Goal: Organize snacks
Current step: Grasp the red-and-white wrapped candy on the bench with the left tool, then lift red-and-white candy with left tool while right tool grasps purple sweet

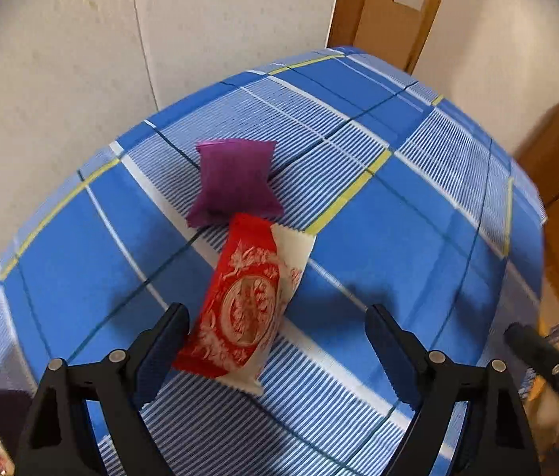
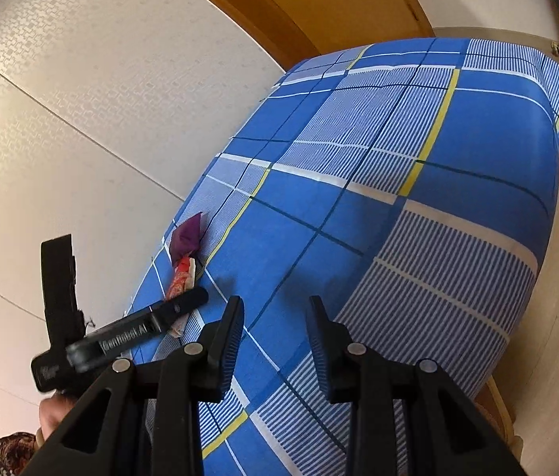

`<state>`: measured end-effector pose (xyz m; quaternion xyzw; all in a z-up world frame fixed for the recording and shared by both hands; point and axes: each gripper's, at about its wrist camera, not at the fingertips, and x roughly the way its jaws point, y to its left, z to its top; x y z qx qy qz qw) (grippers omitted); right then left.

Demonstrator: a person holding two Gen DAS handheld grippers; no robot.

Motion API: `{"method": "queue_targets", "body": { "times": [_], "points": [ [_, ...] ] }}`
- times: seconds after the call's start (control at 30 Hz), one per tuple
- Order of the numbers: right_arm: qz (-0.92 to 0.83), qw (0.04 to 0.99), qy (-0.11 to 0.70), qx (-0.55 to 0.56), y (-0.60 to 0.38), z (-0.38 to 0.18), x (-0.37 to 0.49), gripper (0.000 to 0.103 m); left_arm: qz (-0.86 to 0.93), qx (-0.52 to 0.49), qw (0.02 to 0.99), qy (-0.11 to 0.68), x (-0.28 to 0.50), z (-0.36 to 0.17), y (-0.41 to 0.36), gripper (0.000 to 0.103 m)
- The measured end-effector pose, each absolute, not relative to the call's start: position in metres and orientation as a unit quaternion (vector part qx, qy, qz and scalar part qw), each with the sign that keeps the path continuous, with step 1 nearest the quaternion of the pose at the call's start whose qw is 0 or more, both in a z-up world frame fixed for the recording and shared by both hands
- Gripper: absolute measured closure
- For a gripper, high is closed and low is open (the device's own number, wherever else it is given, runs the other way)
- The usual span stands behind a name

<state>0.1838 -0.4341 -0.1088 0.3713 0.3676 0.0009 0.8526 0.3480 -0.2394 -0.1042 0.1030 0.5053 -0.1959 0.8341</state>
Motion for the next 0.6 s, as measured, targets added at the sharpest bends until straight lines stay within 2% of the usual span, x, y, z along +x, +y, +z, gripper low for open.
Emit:
{"method": "queue_targets", "body": {
  "times": [0.13,0.17,0.2,0.23,0.3,0.33,0.37,0.6],
  "points": [
    [-0.001,0.852,0.372,0.369,-0.434,-0.112,0.183,0.070,-0.179,0.099,0.849,0.486,0.351,-0.104,-0.241,0.013],
    [-0.002,0.852,0.373,0.369,-0.435,-0.113,0.183,0.070,-0.174,0.101,0.851,0.485,0.353,-0.107,-0.242,0.016],
    [-0.003,0.851,0.373,0.369,-0.437,-0.113,0.183,0.070,-0.169,0.104,0.851,0.486,0.355,-0.111,-0.244,0.029],
    [-0.004,0.851,0.372,0.371,-0.439,-0.113,0.183,0.070,-0.163,0.105,0.855,0.481,0.354,-0.112,-0.245,0.031],
    [-0.007,0.851,0.367,0.375,-0.443,-0.112,0.182,0.070,-0.158,0.094,0.865,0.468,0.352,-0.108,-0.248,0.053],
    [-0.007,0.852,0.365,0.376,-0.444,-0.111,0.182,0.070,-0.153,0.093,0.867,0.465,0.348,-0.106,-0.248,0.057],
    [-0.008,0.853,0.363,0.376,-0.445,-0.111,0.183,0.070,-0.147,0.090,0.868,0.465,0.345,-0.103,-0.248,0.065],
    [-0.008,0.855,0.359,0.374,-0.445,-0.113,0.185,0.070,-0.092,0.030,0.875,0.475,0.296,-0.096,-0.235,0.066]
  ]
}}
